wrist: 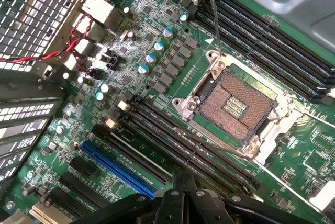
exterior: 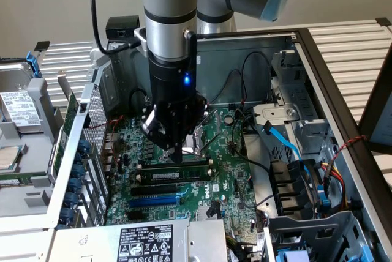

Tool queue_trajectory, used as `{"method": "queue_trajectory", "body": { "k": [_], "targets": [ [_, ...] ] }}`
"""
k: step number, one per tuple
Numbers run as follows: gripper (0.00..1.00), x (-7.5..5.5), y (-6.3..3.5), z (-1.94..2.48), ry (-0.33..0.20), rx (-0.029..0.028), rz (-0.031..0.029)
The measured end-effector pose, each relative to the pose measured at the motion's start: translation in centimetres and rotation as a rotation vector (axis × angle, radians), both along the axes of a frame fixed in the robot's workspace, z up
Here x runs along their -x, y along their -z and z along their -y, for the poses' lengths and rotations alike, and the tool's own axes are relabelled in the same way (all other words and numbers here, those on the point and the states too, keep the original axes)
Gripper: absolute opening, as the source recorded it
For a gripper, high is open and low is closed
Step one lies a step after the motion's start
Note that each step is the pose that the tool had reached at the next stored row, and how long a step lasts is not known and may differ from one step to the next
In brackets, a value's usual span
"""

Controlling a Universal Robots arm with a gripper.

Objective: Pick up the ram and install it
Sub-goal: 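Press down the ram until it locks into place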

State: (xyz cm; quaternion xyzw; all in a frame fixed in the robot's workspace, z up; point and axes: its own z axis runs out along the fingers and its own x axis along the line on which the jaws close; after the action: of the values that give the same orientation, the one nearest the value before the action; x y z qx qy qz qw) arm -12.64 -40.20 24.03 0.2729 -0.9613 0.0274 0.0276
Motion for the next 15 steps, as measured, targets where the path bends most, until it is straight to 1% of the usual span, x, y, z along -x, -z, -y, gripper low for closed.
{"method": "queue_trajectory", "body": {
  "k": [8,15],
  "targets": [
    [0.11,0.0,0.0,0.0,0.067,0.0,0.0072],
    [0.11,0.0,0.0,0.0,0.144,0.0002,0.0086]
  ]
}}
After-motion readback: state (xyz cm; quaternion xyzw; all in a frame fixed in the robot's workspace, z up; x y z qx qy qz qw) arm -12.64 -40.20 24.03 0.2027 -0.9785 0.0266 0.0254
